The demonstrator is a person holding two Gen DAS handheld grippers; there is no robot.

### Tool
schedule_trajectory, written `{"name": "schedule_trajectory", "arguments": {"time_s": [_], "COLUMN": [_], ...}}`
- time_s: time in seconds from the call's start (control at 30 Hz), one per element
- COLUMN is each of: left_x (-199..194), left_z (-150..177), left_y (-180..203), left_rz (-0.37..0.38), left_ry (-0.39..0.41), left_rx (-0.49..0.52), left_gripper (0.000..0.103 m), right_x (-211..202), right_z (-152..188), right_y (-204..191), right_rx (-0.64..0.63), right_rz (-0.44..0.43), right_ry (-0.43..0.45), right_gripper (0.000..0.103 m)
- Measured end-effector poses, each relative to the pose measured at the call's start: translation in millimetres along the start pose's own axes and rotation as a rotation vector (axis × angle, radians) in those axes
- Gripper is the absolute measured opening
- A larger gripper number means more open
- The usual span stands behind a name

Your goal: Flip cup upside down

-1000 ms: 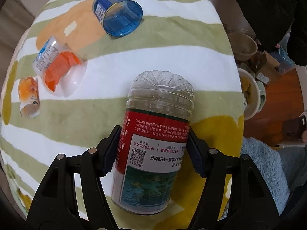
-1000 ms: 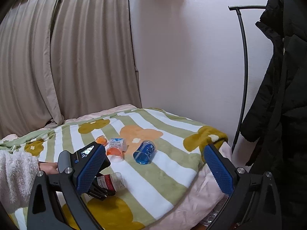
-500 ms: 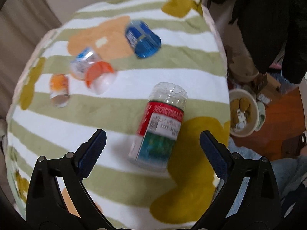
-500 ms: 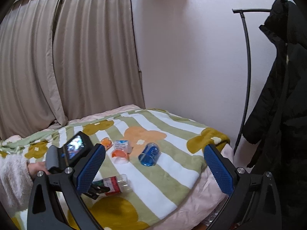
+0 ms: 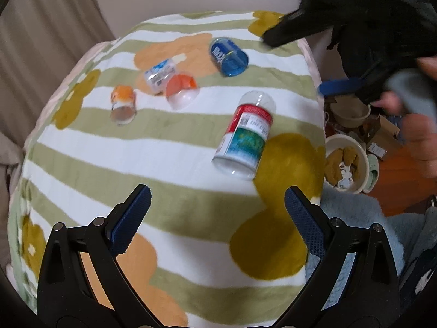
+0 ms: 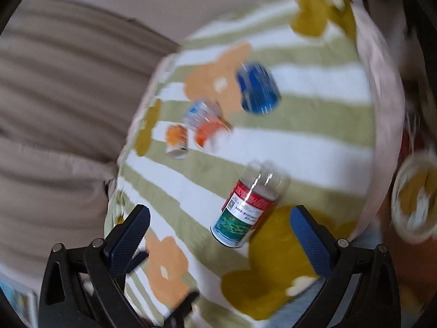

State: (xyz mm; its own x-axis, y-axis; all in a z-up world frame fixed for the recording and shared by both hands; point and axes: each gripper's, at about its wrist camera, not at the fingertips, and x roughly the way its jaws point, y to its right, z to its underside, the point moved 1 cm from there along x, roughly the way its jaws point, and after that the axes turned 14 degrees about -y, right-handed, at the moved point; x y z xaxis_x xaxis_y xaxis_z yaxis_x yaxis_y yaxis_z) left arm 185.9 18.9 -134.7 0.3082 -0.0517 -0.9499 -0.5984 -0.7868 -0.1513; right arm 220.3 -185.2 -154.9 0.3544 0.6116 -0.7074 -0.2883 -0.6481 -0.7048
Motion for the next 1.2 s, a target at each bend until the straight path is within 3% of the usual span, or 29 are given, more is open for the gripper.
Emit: {"name": "schedule_trajectory", "arguments": {"time_s": [0.13, 0.37, 0.6, 0.8, 0.87, 1.03, 1.2], "left_x": [6, 23, 36, 40, 38, 35, 33], "left_z": [16, 35, 37, 34, 33, 34, 39], "left_y": [-18, -41, -48, -41, -39, -40, -46], "left_rz": [0.023, 0.038, 0.079, 0.081, 0.078, 0.075, 0.081], "left_ry": [-0.004, -0.031, -0.036, -0.035, -0.032, -0.021, -0.012], "left_rx": [-0.032, -0.062, -0.082, -0.057, -0.052, -0.059, -0.087], "left_gripper": [0.098, 0.098, 0.098, 0.098, 0.098, 0.098, 0.098], "right_x": [43, 89, 103, 107, 108, 103, 87], "right_z": [-7, -16, -26, -28, -27, -25, -28], "right_y": [4, 8, 16, 29, 34, 33, 3], "right_rx": [0.158, 0.282, 0.313, 0.34, 0.348, 0.296, 0.039], "right_rz": [0.044, 0.167, 0.22, 0.214, 0.194, 0.157, 0.134], "right_ry": [-0.023, 0.012, 0.019, -0.005, -0.015, -0.013, 0.026], "right_gripper": [0.102, 0.097, 0.074, 0.06, 0.059, 0.057, 0.057]}}
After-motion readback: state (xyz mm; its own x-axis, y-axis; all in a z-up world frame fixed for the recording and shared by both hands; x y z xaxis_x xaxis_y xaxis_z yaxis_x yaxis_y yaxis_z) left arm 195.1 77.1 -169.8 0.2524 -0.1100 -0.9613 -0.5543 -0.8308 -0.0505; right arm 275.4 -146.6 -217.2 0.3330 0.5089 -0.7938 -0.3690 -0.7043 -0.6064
